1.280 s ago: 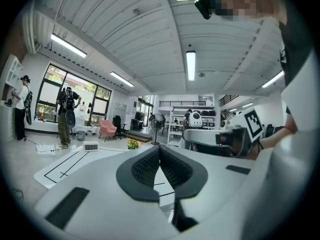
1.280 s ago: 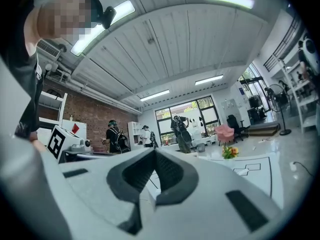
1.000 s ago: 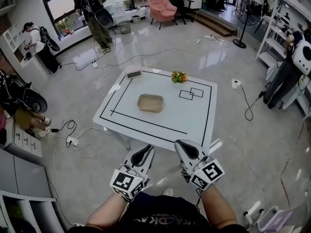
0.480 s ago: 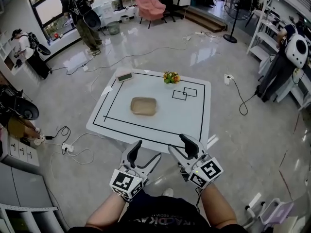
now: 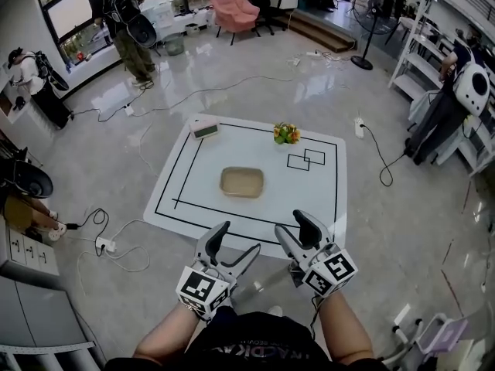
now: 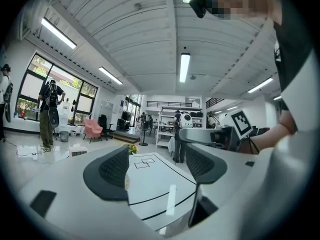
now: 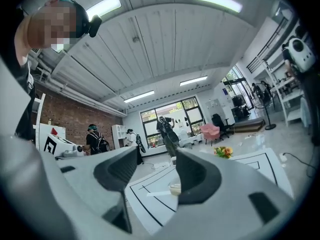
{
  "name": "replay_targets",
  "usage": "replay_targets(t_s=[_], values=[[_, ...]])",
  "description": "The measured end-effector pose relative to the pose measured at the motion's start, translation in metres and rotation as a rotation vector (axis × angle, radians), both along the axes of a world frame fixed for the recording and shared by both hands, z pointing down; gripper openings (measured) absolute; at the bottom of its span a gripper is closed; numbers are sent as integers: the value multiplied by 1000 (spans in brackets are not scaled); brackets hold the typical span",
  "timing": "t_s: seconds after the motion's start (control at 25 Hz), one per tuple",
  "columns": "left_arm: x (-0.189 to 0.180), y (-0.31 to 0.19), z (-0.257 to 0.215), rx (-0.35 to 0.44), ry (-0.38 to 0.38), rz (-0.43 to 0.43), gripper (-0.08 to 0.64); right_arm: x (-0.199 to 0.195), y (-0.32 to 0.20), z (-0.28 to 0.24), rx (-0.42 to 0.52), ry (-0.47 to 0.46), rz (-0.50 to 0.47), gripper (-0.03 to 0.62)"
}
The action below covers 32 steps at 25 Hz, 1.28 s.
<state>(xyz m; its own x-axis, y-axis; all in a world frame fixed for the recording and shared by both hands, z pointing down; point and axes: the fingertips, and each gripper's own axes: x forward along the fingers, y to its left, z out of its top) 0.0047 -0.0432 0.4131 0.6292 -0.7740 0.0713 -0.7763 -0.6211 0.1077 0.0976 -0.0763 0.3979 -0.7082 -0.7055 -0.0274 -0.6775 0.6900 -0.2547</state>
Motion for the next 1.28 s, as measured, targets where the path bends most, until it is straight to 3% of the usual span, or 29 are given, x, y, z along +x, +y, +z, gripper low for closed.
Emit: replay_targets(t_s=[0.52, 1.28], values=[[-78, -58, 9, -15, 37, 71, 347, -70, -56, 15, -49, 43, 103, 227], [-124, -82, 9, -14, 65, 204, 347, -91, -93, 39, -126, 74, 282, 227]])
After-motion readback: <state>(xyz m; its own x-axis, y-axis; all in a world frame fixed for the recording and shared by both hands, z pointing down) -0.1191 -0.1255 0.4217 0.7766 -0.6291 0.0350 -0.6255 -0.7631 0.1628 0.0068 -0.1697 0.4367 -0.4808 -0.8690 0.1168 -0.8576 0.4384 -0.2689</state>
